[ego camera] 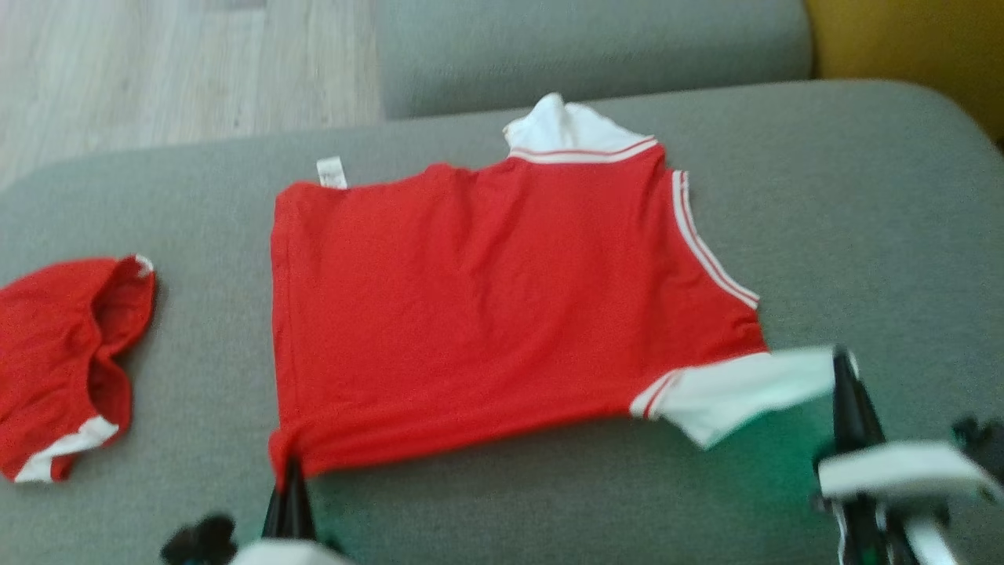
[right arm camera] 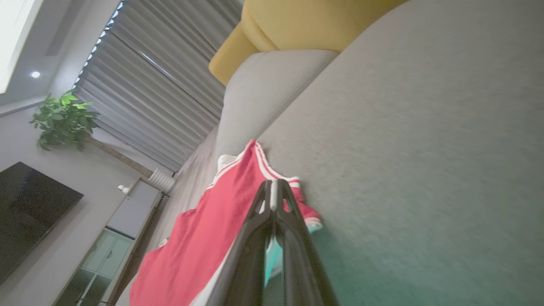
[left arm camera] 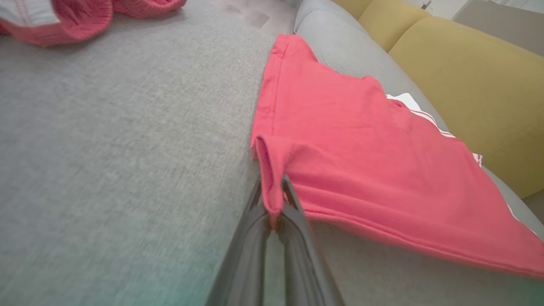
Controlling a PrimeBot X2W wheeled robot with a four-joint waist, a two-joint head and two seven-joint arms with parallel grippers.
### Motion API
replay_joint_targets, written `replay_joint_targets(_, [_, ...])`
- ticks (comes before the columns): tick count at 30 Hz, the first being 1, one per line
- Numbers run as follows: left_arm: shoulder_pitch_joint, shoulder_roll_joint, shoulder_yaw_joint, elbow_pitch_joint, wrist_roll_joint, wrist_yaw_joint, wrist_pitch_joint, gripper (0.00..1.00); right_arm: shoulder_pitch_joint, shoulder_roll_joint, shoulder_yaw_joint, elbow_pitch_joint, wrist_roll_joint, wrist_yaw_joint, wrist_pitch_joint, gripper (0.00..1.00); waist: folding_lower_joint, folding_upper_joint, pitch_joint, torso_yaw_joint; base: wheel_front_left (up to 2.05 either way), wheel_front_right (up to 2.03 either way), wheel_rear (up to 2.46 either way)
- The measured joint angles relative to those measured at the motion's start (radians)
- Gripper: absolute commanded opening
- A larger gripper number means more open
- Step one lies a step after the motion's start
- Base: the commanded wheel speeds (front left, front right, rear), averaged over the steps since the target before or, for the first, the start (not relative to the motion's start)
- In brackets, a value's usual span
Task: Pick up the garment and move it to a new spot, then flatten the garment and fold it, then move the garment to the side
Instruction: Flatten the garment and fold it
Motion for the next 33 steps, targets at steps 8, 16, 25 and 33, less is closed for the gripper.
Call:
replay_joint_targets(8, [-0.189, 0.001, -0.052, 0.01, -0.077, 0.036, 0.0, 0.0, -0.251, 0.007, -0.004, 0.034, -0.04, 0.0, 0.018, 0.0, 0.0003, 0.0, 0.074, 0.022, 0.0, 0.0, 0.0])
replay_joint_targets(16, [-0.347, 0.0, -0.106, 0.061, -0.14, 0.086, 0.0, 0.0, -0.459, 0.007, 0.019, 0.205, -0.128, 0.0, 0.017, 0.0, 0.0003, -0.0001, 0.163, 0.048, 0.0, 0.0, 0.0])
replay_joint_targets(25, [-0.481, -0.002, -0.109, 0.063, -0.069, 0.115, 0.0, 1.0, -0.649, 0.002, 0.03, 0.406, -0.286, 0.0, -0.064, 1.0, 0.0003, -0.0001, 0.225, 0.065, 0.0, 0.0, 0.0])
replay_joint_targets(33, [-0.348, -0.002, -0.06, -0.052, 0.384, 0.178, -0.001, 1.0, -0.524, 0.008, -0.072, 0.166, -0.774, 0.0, -0.081, 1.0, 0.0, 0.0, 0.202, 0.056, 0.0, 0.0, 0.0])
